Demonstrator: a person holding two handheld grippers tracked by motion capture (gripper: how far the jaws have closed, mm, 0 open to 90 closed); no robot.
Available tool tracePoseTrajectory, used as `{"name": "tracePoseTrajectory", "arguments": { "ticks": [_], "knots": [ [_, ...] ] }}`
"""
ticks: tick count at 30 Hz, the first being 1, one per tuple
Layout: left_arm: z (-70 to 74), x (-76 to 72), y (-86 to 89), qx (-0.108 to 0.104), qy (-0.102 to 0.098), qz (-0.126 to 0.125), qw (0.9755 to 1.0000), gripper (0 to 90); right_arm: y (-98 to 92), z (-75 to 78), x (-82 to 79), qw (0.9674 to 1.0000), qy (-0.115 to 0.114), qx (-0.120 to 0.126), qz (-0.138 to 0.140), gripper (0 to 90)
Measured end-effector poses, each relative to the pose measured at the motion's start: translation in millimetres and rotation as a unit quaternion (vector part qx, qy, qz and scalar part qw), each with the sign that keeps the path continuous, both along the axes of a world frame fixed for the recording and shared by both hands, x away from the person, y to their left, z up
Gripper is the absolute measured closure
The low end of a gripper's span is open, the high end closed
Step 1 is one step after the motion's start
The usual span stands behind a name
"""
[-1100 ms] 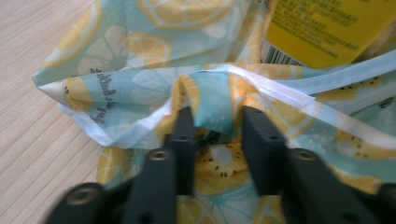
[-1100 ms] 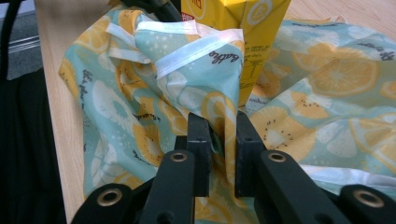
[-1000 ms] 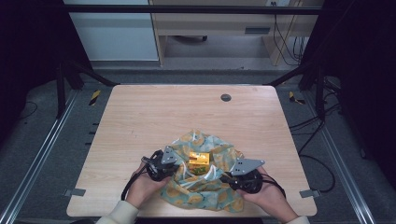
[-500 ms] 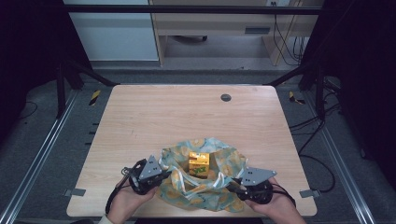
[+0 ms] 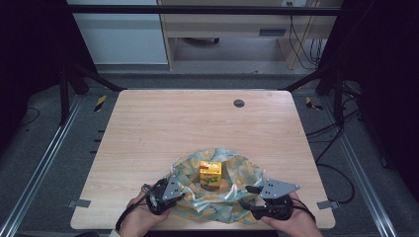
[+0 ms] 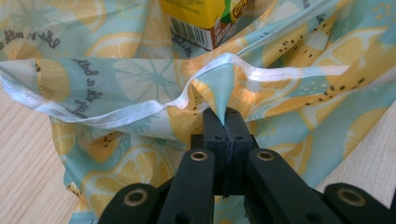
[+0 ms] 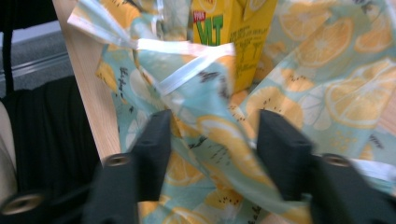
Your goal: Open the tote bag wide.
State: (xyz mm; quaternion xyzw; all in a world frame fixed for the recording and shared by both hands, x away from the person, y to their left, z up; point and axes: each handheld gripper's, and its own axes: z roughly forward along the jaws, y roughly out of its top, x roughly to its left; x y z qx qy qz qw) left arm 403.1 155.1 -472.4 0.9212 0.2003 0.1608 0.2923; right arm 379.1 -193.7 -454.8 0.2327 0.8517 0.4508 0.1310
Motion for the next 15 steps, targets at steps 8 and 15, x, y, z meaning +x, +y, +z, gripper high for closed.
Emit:
{"name": "tracePoseTrajectory", "arguments": {
  "ticks": [8,15],
  "knots": [
    [-7.5,4.0,4.0,0.040,0.000,0.014,0.9991,90.0,-8.5,-16.9,7.0,0.9974,0.045,-0.054,0.013,90.0],
    [-7.5,6.7,9.6,0.067,-0.001,0.029,0.9973,90.0,-15.2,-27.9,13.1,0.9935,0.073,-0.087,-0.010,90.0]
  ]
}}
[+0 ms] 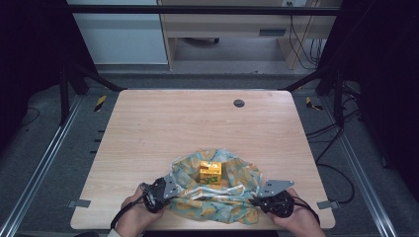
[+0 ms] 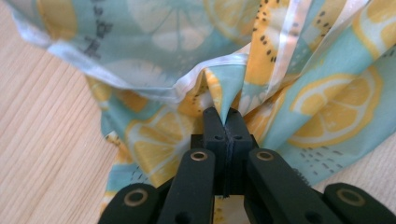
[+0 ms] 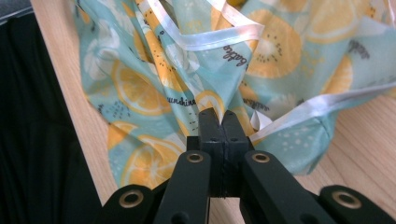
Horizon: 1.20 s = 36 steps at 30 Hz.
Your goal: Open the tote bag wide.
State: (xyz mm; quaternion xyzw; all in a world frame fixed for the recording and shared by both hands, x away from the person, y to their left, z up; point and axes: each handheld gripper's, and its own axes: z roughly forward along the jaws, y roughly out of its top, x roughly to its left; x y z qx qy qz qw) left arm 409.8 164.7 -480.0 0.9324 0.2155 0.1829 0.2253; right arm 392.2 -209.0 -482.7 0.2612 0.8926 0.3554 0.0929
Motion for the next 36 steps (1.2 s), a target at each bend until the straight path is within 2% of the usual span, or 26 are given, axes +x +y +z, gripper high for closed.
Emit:
{"name": "tracePoseTrajectory", "arguments": {
  "ticks": [5,7,8,10,11,13,14,15,16,18,19,20,21,23,25,26,27,28,29,30,31,32,35,36],
  "knots": [
    [1.2,1.6,4.6,-0.009,0.005,0.005,0.9999,90.0,0.5,-0.9,-0.5,1.0000,-0.004,-0.003,-0.004,90.0],
    [3.8,0.5,6.5,-0.036,-0.003,0.012,0.9993,88.7,0.2,2.2,-2.5,0.9999,-0.013,0.006,-0.006,77.5],
    [3.8,0.5,6.5,-0.036,-0.003,0.012,0.9993,82.4,-0.4,4.3,-3.5,0.9997,-0.018,0.012,-0.011,68.1],
    [12.5,-2.0,8.7,-0.071,-0.025,0.033,0.9966,69.3,-1.8,10.7,-6.7,0.9991,-0.031,0.021,-0.021,52.8],
    [16.4,-2.8,10.4,-0.076,-0.033,0.035,0.9960,63.8,-3.3,14.6,-8.2,0.9985,-0.039,0.026,-0.028,46.3],
    [22.7,-5.1,14.3,-0.101,-0.043,0.050,0.9927,51.0,-7.6,23.3,-10.7,0.9968,-0.057,0.040,-0.039,36.3],
    [22.7,-5.1,14.3,-0.101,-0.043,0.050,0.9927,47.9,-10.3,28.3,-12.0,0.9957,-0.067,0.043,-0.048,31.7],
    [28.2,-7.0,19.9,-0.123,-0.053,0.061,0.9891,45.9,-13.4,33.1,-13.1,0.9942,-0.077,0.049,-0.057,28.2],
    [28.2,-7.0,19.9,-0.123,-0.053,0.061,0.9891,42.5,-13.4,33.1,-13.1,0.9942,-0.077,0.049,-0.057,28.2],
    [32.6,-7.6,26.8,-0.137,-0.060,0.070,0.9863,39.3,-20.5,42.3,-13.6,0.9914,-0.092,0.062,-0.069,23.5],
    [35.2,-6.4,34.0,-0.148,-0.067,0.088,0.9827,34.1,-27.8,49.6,-12.4,0.9883,-0.107,0.068,-0.085,20.1],
    [35.2,-6.4,34.0,-0.148,-0.067,0.088,0.9827,31.3,-27.8,49.6,-12.4,0.9883,-0.107,0.068,-0.085,20.1],
    [36.3,-5.1,37.9,-0.155,-0.068,0.095,0.9810,31.3,-31.5,52.2,-10.6,0.9869,-0.109,0.072,-0.095,18.7],
    [37.4,-2.7,44.6,-0.168,-0.075,0.112,0.9766,25.9,-42.3,56.8,-4.9,0.9826,-0.117,0.079,-0.122,16.0],
    [38.1,1.5,54.2,-0.176,-0.083,0.138,0.9711,22.4,-47.8,57.9,-1.6,0.9800,-0.119,0.079,-0.138,14.6],
    [38.1,1.5,54.2,-0.176,-0.083,0.138,0.9711,20.7,-47.8,57.9,-1.6,0.9800,-0.119,0.079,-0.138,14.6],
    [38.6,4.1,59.7,-0.176,-0.085,0.152,0.9689,19.1,-52.5,58.2,1.1,0.9778,-0.121,0.081,-0.151,13.6],
    [38.6,4.1,59.7,-0.176,-0.085,0.152,0.9689,17.7,-52.5,58.2,1.1,0.9778,-0.121,0.081,-0.151,13.6],
    [39.1,6.3,65.0,-0.178,-0.087,0.162,0.9666,16.6,-56.2,58.3,3.2,0.9759,-0.118,0.084,-0.163,12.2],
    [39.1,6.3,65.0,-0.178,-0.087,0.162,0.9666,16.0,-56.2,58.3,3.2,0.9759,-0.118,0.084,-0.163,12.2],
    [39.5,7.5,67.8,-0.181,-0.087,0.168,0.9650,15.5,-60.2,58.2,5.6,0.9739,-0.122,0.086,-0.171,11.2],
    [39.7,11.0,72.6,-0.186,-0.089,0.178,0.9623,15.1,-61.9,58.1,7.1,0.9729,-0.122,0.086,-0.176,10.5],
    [37.7,20.9,78.7,-0.187,-0.088,0.197,0.9584,13.3,-66.3,55.8,12.8,0.9692,-0.120,0.085,-0.198,9.1],
    [36.5,24.3,81.2,-0.182,-0.088,0.201,0.9586,13.2,-67.5,54.5,15.0,0.9677,-0.117,0.085,-0.206,9.2]
  ]
}}
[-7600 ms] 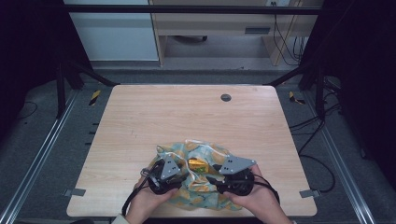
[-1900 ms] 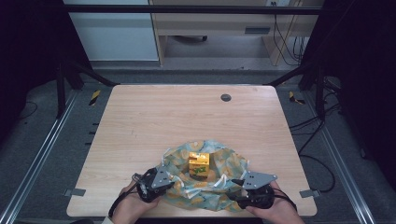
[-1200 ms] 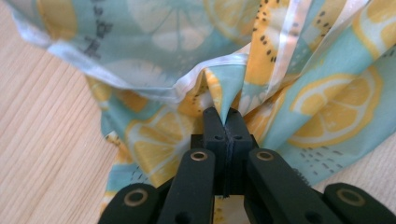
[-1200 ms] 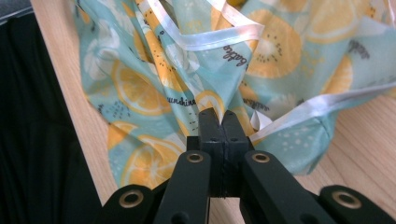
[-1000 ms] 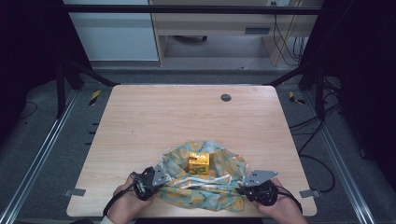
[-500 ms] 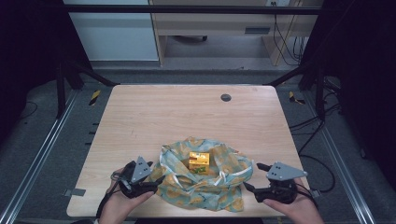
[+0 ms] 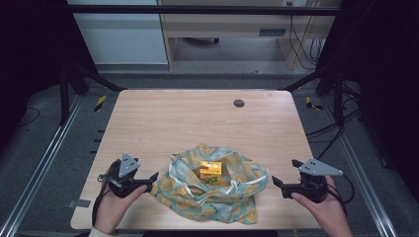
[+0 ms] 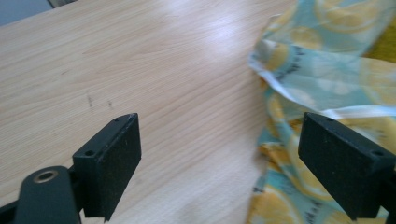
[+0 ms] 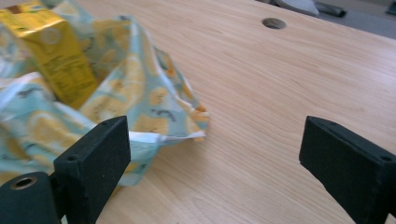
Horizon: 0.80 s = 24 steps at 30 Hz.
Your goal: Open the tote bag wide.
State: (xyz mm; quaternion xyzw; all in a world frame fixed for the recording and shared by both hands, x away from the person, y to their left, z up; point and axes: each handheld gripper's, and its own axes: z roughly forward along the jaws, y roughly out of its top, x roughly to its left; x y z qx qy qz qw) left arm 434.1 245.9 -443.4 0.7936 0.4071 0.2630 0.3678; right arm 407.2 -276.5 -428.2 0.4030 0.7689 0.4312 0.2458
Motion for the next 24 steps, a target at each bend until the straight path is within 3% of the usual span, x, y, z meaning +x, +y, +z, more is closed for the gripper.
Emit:
{"name": "tracePoseTrajectory", "arguments": {
  "ticks": [3,11,15,18,24],
  "knots": [
    [-5.3,10.2,6.8,-0.001,0.007,0.014,0.9999,11.9,-3.5,-4.3,6.7,0.9996,0.010,0.016,-0.022,8.4],
    [-20.9,34.9,27.6,0.010,0.032,0.039,0.9987,9.8,-7.2,-19.6,29.0,0.9969,0.027,0.015,-0.072,7.4],
    [-23.9,43.3,35.6,0.009,0.028,0.054,0.9981,9.1,-8.0,-28.9,41.7,0.9951,0.044,0.010,-0.088,7.4],
    [-25.6,50.4,40.8,0.011,0.020,0.058,0.9980,7.9,-8.2,-35.3,52.6,0.9934,0.058,0.023,-0.096,7.4],
    [-31.6,64.7,52.8,0.013,0.021,0.081,0.9964,7.2,-5.1,-39.8,70.2,0.9916,0.063,0.019,-0.112,7.5]
  ]
}}
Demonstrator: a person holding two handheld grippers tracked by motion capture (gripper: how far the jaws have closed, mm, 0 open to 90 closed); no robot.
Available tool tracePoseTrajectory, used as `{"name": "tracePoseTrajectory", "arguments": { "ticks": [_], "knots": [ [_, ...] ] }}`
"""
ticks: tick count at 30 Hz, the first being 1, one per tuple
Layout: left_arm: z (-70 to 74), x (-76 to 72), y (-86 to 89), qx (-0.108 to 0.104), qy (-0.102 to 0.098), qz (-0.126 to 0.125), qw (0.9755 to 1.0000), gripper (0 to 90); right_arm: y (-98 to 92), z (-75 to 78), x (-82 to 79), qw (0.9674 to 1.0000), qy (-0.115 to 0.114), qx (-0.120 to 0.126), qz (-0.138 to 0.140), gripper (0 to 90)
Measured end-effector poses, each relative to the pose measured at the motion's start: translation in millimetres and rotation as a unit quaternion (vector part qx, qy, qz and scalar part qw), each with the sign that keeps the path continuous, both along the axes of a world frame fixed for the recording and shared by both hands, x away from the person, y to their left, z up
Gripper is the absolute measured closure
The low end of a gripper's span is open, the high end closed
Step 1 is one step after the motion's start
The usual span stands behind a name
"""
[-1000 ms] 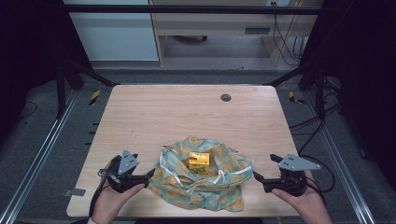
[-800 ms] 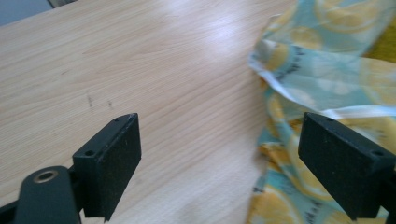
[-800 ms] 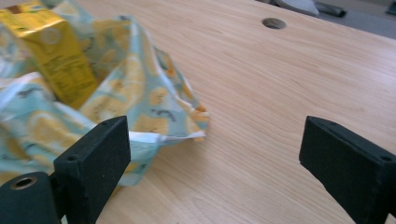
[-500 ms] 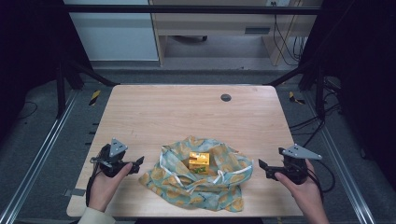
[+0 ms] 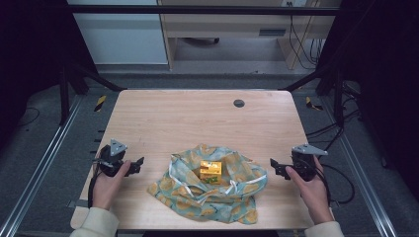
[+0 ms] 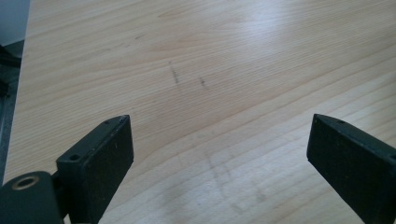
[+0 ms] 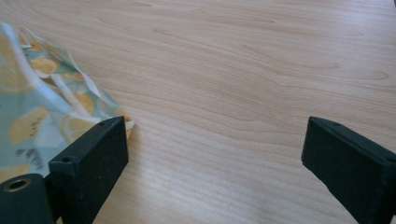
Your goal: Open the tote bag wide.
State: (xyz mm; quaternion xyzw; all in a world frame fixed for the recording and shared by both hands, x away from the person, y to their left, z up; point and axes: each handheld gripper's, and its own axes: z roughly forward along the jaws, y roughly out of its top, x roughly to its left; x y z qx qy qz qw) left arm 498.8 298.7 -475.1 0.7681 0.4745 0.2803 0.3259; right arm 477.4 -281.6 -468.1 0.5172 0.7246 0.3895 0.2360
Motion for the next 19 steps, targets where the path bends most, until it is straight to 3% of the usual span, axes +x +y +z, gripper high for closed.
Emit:
{"name": "tracePoseTrajectory", "arguments": {
  "ticks": [9,14,15,19],
  "knots": [
    [-4.1,6.1,6.8,0.001,0.009,0.012,0.9999,7.2,1.4,-11.2,14.1,0.9996,0.011,-0.022,-0.012,7.5],
    [-1.8,2.5,1.5,0.004,0.007,-0.003,1.0000,6.9,-2.3,-17.3,6.6,0.9990,0.017,-0.040,-0.012,7.0],
    [-0.8,-0.1,-2.4,0.007,0.006,-0.011,0.9999,6.6,-5.6,-19.8,-0.3,0.9983,0.017,-0.054,-0.013,6.6],
    [0.8,-2.8,-7.4,0.011,0.005,-0.023,0.9997,6.1,-12.2,-17.7,-12.3,0.9985,0.011,-0.047,-0.026,6.6]
  ]
}}
